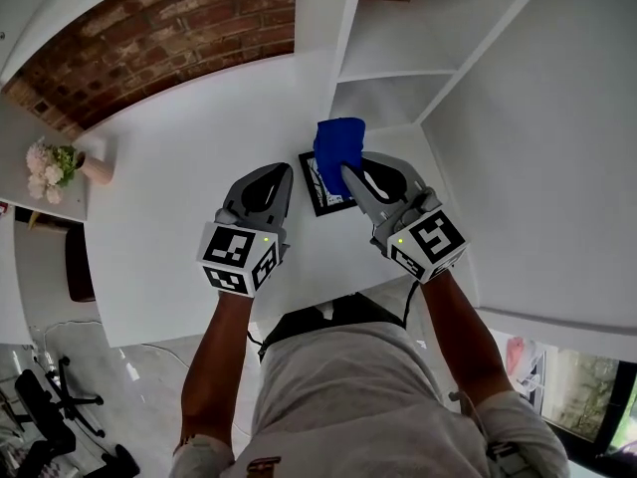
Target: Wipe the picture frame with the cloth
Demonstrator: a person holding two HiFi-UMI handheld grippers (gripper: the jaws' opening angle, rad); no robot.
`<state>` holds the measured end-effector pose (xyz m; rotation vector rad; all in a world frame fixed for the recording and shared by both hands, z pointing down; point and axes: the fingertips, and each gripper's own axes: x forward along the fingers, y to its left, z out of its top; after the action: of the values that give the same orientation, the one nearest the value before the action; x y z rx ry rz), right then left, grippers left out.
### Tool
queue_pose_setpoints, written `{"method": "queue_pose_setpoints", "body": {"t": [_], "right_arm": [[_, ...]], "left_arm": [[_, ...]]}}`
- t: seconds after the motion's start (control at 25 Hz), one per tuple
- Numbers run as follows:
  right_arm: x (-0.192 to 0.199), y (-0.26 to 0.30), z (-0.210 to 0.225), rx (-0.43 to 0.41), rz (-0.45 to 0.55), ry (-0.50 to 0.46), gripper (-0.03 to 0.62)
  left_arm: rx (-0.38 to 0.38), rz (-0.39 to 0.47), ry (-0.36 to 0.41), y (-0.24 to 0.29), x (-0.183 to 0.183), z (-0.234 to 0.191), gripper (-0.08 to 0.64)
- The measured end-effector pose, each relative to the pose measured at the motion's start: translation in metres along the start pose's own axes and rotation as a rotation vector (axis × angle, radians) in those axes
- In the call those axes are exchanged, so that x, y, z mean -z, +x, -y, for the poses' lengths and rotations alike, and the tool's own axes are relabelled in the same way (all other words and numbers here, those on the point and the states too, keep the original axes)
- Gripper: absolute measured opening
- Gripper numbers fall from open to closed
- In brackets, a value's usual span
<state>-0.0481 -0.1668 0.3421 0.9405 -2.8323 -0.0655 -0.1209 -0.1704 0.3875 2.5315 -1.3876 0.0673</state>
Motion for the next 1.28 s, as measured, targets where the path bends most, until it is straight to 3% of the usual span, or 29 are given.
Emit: {"method": "queue_pose_setpoints", "body": {"t": [0.2, 0.44, 0.84, 1.28], "right_arm": [[0.017, 0.012, 0.010, -0.031, -0.023, 0.028, 0.046], [0.031, 0.020, 0.020, -0.081, -0.040, 0.047, 0.046], [0.072, 0.031, 0.031, -0.144, -0.120, 0.107, 0.046], [0.129, 0.044, 0.038, -0.171, -0.289, 0.193, 0.046]], "left_arm": [[-0.009, -0.054, -0.053, 0.014, 0.018, -0.007, 0.002], [-0.066, -0.154, -0.057, 0.033, 0.043, -0.010, 0.005], [-0.144, -0.329, -0.134, 0.058, 0.082, -0.020, 0.053], [-0.181, -0.558, -0.134, 0.075, 0.131, -0.028, 0.171]]}}
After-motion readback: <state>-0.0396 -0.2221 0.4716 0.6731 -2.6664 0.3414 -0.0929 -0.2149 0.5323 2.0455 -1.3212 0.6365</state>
